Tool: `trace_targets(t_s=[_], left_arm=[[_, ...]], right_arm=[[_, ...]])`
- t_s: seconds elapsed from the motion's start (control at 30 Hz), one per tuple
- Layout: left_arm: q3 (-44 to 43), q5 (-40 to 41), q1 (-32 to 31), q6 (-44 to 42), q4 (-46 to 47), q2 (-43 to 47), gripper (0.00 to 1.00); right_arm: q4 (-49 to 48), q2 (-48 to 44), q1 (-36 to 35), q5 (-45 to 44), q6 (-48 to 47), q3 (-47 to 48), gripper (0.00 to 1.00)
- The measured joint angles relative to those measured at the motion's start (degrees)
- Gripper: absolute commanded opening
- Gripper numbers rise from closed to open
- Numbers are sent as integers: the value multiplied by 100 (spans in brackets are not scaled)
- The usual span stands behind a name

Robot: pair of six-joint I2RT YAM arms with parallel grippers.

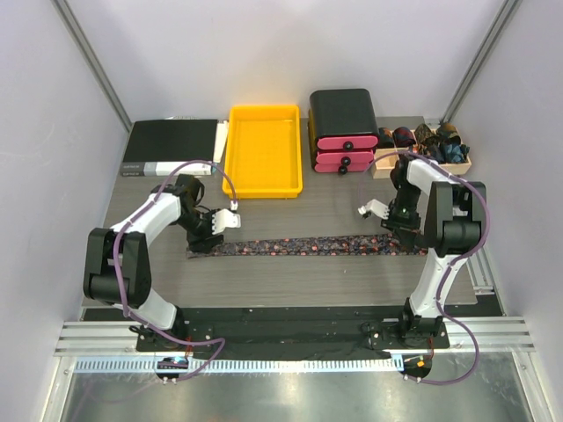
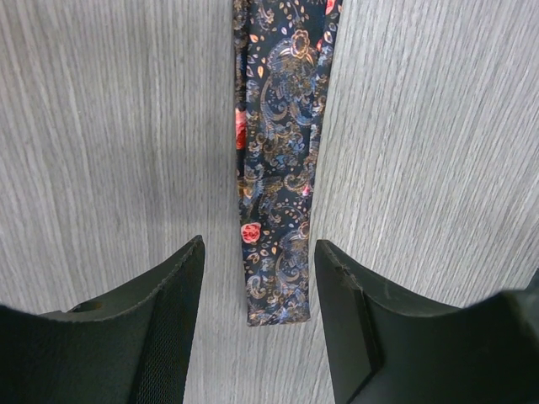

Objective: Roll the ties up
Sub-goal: Flatten out the tie at the center of the board.

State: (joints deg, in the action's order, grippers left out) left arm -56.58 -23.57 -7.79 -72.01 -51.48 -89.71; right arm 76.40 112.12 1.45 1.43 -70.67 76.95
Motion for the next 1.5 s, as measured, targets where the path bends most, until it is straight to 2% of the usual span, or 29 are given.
trace_targets(t_s=[0.1, 0.17, 0.2, 0.27, 0.3, 0.43, 0.6, 0.67, 0.73, 0.8, 0.87, 0.9, 1.03, 1.2, 1.33, 1.5], left_arm=[[57, 0, 0, 2, 17, 2, 56], [79, 2, 0, 4, 28, 2, 56], [79, 0, 0, 9, 31, 2, 56], [79, 0, 0, 52, 55, 11, 57], [81, 0, 0, 94, 66, 24, 57], [118, 0, 11, 164, 118, 118, 58], [245, -2, 48, 238, 144, 262, 59], [258, -4, 50, 269, 153, 264, 60], [262, -13, 55, 293, 160, 269, 64], [299, -31, 55, 306, 197, 286, 68], [378, -48, 59, 321, 245, 310, 75], [409, -50, 59, 323, 256, 313, 83], [457, -52, 59, 345, 297, 310, 86], [483, -39, 59, 341, 527, 271, 77], [479, 39, 17, 289, 619, 33, 63], [348, 197, -157, 203, 730, -278, 45]], right_arm=[[-35, -57, -33, 13, -127, -101, 1], [-15, -105, -59, 13, -192, -177, 11], [13, -107, -68, 7, -214, -181, 26], [48, -35, -72, 0, -195, -120, 37], [114, 66, -72, 2, -160, 17, 47], [42, 592, -7, 0, -44, 820, 50], [-76, 649, 98, -168, 42, 1274, 52], [-57, 640, 120, -227, 81, 1272, 52], [-57, 608, 129, -197, 125, 1272, 58], [-72, 472, 120, 17, 188, 1220, 67], [-111, 192, 72, 221, 262, 1040, 69], [-155, -17, 26, 304, 310, 861, 70], [-411, -723, -330, 470, 501, 111, 69], [-1154, -911, -667, 463, 710, -811, 66], [-1622, -909, -612, 203, 734, -1255, 63], [-1904, -944, -503, -92, 688, -1344, 59]])
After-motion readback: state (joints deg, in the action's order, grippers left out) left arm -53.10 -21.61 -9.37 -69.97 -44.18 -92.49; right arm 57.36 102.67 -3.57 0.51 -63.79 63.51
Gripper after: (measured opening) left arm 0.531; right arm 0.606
